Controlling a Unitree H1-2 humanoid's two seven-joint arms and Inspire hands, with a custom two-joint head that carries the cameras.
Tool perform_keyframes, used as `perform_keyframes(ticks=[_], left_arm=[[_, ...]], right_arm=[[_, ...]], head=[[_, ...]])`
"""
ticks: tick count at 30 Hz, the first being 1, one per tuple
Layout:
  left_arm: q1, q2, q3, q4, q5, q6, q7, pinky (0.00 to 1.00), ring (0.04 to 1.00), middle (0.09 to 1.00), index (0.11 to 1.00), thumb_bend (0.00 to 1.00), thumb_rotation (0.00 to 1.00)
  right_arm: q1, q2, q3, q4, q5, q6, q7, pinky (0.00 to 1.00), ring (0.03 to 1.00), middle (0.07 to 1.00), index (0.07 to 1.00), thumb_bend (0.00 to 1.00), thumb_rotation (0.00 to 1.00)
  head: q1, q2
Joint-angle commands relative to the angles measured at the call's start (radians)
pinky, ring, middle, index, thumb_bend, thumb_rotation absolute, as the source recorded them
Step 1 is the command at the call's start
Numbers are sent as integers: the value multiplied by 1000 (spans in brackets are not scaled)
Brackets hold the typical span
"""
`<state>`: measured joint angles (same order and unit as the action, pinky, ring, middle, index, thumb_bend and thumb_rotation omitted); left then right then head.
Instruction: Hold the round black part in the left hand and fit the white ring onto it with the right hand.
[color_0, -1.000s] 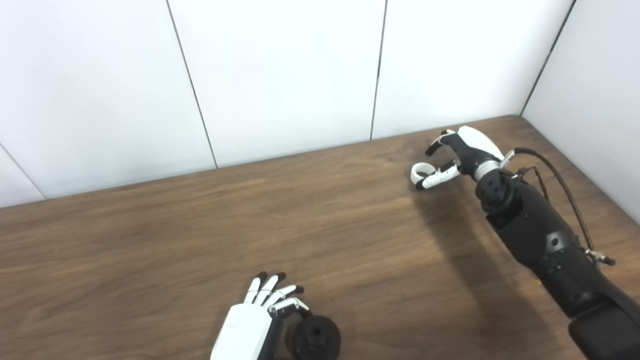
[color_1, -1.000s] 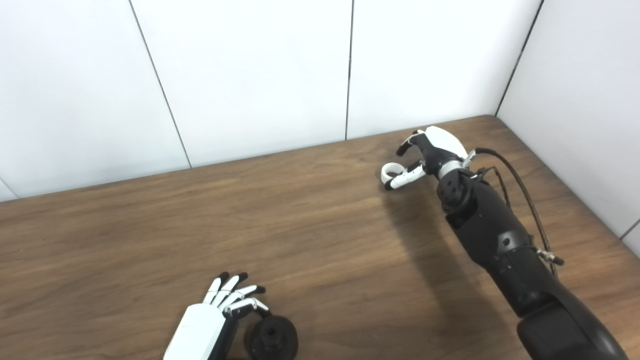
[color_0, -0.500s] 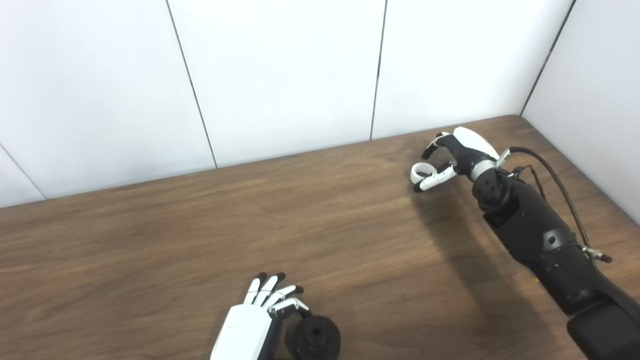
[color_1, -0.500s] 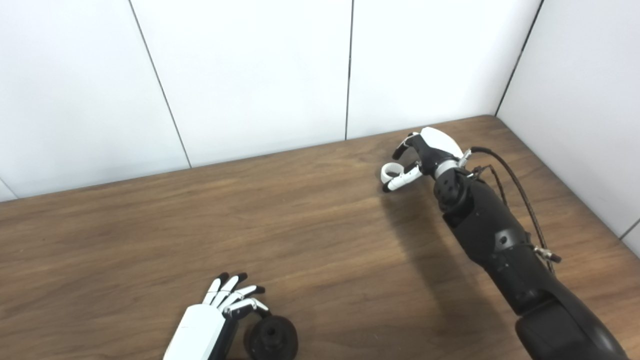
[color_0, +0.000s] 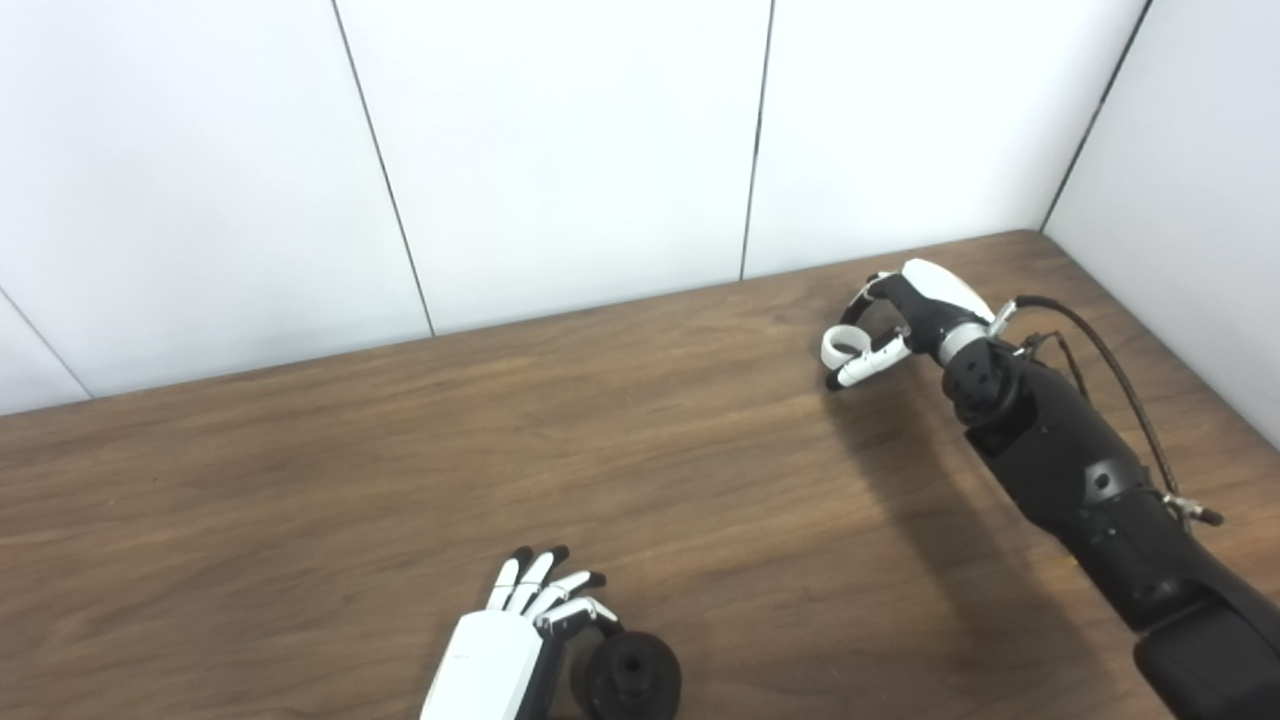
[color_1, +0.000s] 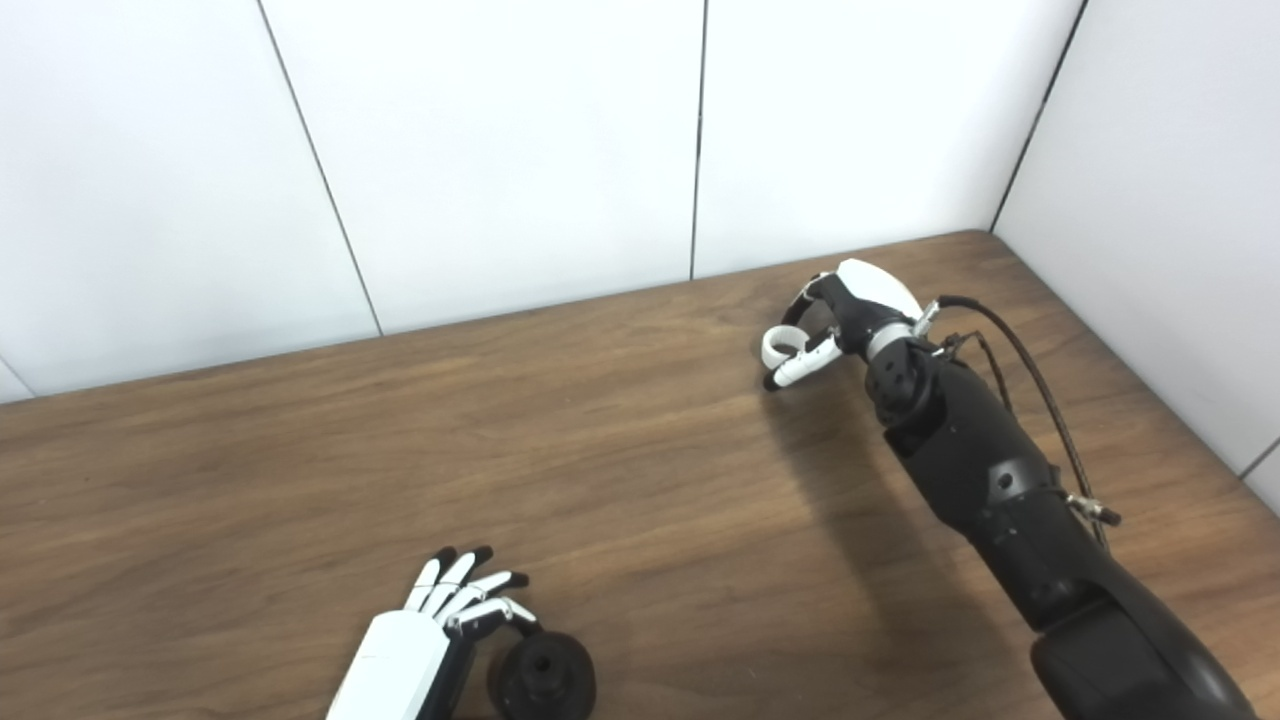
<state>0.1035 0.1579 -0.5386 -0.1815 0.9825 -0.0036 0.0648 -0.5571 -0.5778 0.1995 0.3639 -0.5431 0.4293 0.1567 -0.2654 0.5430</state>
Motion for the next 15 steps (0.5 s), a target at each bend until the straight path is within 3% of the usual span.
perform_keyframes(ticks=[1, 15], left_arm=[[47, 27, -11, 24, 38, 44, -79, 1000, 948, 821, 482, 526, 63], [51, 31, -11, 17, 35, 43, -75, 1000, 948, 824, 482, 526, 62]], right_arm=[[-48, -32, -7, -28, -21, 6, -4, 1000, 1000, 932, 611, 796, 227], [-45, -37, -4, -39, -31, 10, 17, 1000, 1000, 924, 591, 784, 208]], head=[[1, 4], [1, 10]])
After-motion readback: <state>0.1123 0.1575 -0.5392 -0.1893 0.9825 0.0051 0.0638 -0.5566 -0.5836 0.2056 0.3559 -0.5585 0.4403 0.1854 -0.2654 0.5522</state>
